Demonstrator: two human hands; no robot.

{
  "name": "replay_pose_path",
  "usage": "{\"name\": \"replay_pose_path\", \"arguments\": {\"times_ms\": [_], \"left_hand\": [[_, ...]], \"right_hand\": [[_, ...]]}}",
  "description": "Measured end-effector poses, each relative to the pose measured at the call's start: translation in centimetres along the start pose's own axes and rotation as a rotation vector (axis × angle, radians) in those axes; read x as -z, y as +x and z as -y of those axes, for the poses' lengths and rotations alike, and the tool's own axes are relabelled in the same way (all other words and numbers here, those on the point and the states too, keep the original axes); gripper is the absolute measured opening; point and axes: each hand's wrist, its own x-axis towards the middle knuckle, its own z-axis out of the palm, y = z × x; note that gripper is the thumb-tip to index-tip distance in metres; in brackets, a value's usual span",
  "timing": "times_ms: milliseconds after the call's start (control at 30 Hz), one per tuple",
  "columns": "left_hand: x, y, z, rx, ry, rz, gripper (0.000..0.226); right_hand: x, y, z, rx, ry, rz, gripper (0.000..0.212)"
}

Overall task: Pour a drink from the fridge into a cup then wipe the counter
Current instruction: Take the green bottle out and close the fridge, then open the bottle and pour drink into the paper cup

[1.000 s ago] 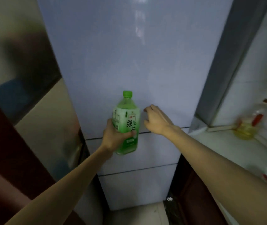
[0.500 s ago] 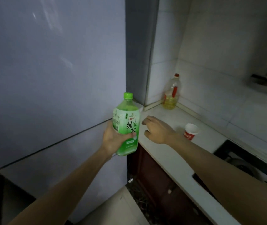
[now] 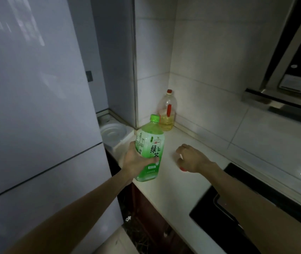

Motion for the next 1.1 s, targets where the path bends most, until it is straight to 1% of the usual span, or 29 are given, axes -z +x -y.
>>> {"name": "replay_pose_path", "arguments": {"times_ms": [67, 133, 233, 300, 433, 533, 600, 667, 767, 933, 1100], "left_hand": [[-1.9, 1.4, -0.2, 0.006, 0.018, -0.002, 0.095], [-3.7, 2.4, -0.5, 0.007, 0.034, 0.002, 0.091], [-6.0, 3.8, -0.5, 0.017, 0.063, 0.017, 0.078], [-7.4, 4.9, -0.4, 0.019, 0.095, 0.049, 0.075], [-9.4, 7.7, 0.7, 0.069, 0.137, 0.104, 0.073], [-10.5, 10.3, 2.3, 0.103, 0.155, 0.141, 0.076], [-11.0, 12.3, 3.2, 0.117, 0.162, 0.176, 0.078], [-11.4, 14.4, 4.1, 0.127, 0.180, 0.219, 0.078], [-11.9, 17.5, 5.4, 0.148, 0.205, 0.279, 0.079], [-12.1, 21.6, 7.7, 0.173, 0.236, 0.355, 0.080], [-12.7, 24.3, 9.0, 0.165, 0.264, 0.415, 0.077]], "right_hand": [[-0.5, 0.4, -2.3, -0.023, 0.003, 0.013, 0.039], [-1.0, 0.7, -4.4, -0.063, 0.017, 0.026, 0.038], [-2.2, 1.2, -7.6, -0.132, 0.062, 0.052, 0.046], [-3.1, 1.7, -9.6, -0.175, 0.078, 0.074, 0.049], [-5.2, 2.9, -12.4, -0.268, 0.117, 0.121, 0.052], [-6.7, 4.4, -13.4, -0.329, 0.154, 0.163, 0.056], [-7.8, 5.7, -13.8, -0.377, 0.176, 0.163, 0.059], [-8.7, 7.1, -13.9, -0.432, 0.212, 0.160, 0.065], [-10.1, 9.2, -13.8, -0.492, 0.262, 0.140, 0.080], [-11.9, 12.7, -13.4, -0.529, 0.379, 0.041, 0.102], [-13.4, 14.5, -12.8, -0.575, 0.364, -0.041, 0.116]]}}
